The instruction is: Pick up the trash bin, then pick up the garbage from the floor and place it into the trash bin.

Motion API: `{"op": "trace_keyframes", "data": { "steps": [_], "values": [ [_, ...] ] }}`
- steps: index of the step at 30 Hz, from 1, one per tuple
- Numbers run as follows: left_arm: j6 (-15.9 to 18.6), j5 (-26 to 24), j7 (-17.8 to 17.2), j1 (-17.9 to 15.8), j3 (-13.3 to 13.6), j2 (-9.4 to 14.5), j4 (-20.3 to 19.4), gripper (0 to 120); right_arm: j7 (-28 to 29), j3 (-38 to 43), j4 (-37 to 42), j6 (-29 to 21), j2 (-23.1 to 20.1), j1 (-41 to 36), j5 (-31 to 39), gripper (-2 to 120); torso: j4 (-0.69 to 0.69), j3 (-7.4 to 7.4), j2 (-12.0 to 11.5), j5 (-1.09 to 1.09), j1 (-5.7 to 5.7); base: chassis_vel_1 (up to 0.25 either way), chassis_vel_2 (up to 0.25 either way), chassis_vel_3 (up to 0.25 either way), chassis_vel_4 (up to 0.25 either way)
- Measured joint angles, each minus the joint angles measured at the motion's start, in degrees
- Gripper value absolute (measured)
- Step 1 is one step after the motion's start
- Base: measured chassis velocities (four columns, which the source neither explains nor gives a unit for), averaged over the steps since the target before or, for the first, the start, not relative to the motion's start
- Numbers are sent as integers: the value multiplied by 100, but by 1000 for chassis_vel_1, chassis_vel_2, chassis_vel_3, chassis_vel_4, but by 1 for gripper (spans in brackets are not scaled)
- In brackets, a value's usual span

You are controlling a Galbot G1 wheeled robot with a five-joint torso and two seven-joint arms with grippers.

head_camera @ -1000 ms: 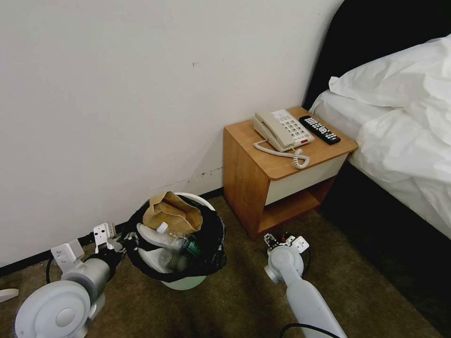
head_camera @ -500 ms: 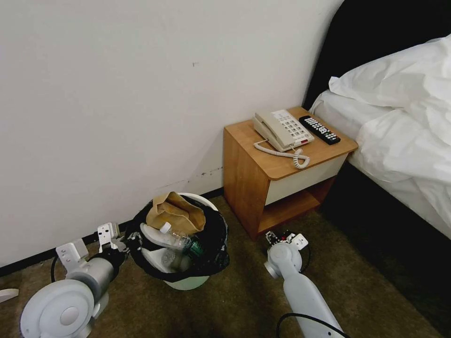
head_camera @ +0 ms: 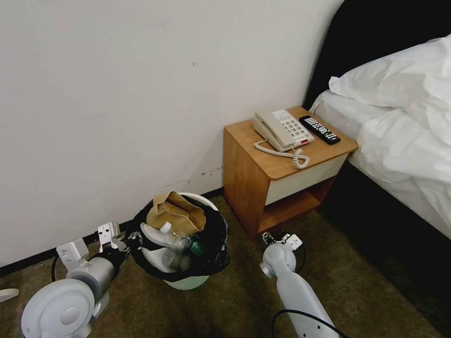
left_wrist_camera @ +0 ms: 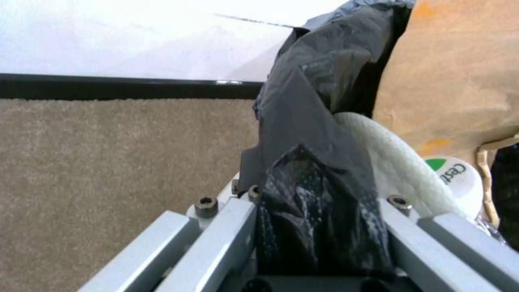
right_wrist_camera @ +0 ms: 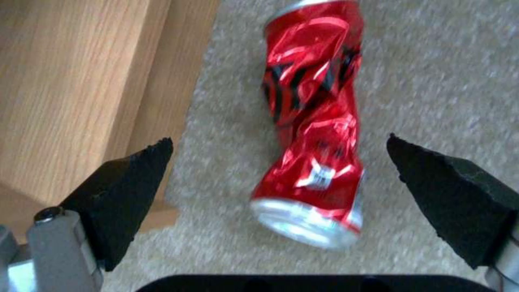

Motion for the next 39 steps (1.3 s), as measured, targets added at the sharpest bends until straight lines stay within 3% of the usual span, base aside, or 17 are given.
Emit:
{"op": "trace_keyframes", "data": {
  "steps": [15, 39],
  "values": [
    [-1, -4, -10, -43, 103, 34, 17, 4, -252, -7, -375, 42, -175, 137, -8, 100, 0, 0, 0, 0, 0, 0, 0, 0, 0],
    [-21, 25, -2, -46, 150, 11, 34, 4, -602, -53, -1087, 110, -96, 407, -292, 100, 0, 0, 0, 0, 0, 0, 0, 0, 0]
  ]
}}
